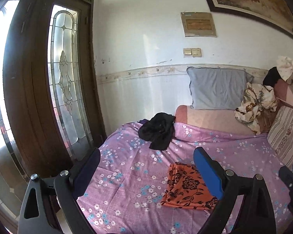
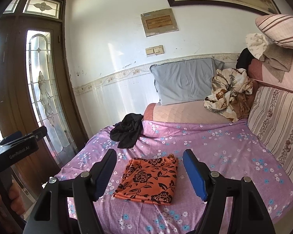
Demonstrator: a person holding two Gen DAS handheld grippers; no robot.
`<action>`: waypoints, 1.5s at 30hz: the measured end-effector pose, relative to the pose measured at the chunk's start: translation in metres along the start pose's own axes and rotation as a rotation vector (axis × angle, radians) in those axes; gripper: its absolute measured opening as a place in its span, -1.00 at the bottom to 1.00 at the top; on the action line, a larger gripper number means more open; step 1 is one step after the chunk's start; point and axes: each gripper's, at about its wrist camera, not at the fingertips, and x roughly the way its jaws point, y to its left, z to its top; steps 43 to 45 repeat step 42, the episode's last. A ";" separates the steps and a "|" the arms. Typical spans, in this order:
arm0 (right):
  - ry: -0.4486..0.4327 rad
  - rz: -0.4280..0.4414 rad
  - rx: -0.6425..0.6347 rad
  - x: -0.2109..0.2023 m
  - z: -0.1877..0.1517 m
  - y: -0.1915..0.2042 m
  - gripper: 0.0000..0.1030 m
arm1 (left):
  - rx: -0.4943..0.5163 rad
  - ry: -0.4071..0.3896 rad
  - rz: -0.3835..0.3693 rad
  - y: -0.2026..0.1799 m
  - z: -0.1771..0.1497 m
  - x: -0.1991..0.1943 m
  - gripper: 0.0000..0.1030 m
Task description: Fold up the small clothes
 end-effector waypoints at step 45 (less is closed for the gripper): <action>0.131 -0.012 -0.108 0.117 0.003 0.042 0.43 | -0.071 0.080 -0.138 0.024 -0.008 0.112 0.88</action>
